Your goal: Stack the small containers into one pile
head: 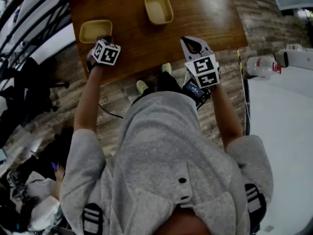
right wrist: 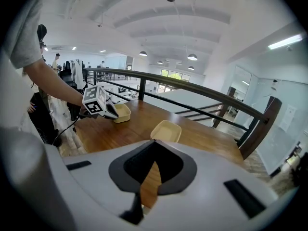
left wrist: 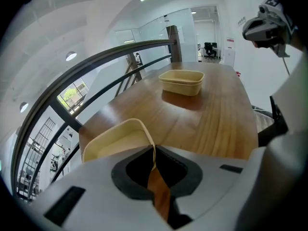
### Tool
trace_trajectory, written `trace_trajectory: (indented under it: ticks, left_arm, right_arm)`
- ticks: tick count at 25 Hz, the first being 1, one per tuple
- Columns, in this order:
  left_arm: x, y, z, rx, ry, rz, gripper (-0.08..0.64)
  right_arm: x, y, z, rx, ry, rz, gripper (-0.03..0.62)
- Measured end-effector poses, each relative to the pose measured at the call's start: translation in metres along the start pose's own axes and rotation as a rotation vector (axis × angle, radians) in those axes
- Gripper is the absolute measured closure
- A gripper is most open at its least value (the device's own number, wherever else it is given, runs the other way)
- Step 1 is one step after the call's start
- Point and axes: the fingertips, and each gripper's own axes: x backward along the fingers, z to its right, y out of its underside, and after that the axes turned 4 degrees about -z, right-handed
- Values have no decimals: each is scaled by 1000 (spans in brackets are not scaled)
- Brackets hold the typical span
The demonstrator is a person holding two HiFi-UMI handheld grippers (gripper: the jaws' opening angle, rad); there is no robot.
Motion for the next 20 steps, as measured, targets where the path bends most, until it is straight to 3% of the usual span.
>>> trace_trajectory:
  ticks: [12,20]
  left_arm:
    - [10,-16,3,-107,-30,38,534]
    - [26,-77,26,-218,23,138,534]
  right_arm:
    - [-4,-4,9,19,-29,24,577]
    - [-6,-1,35,5,-40,40,577]
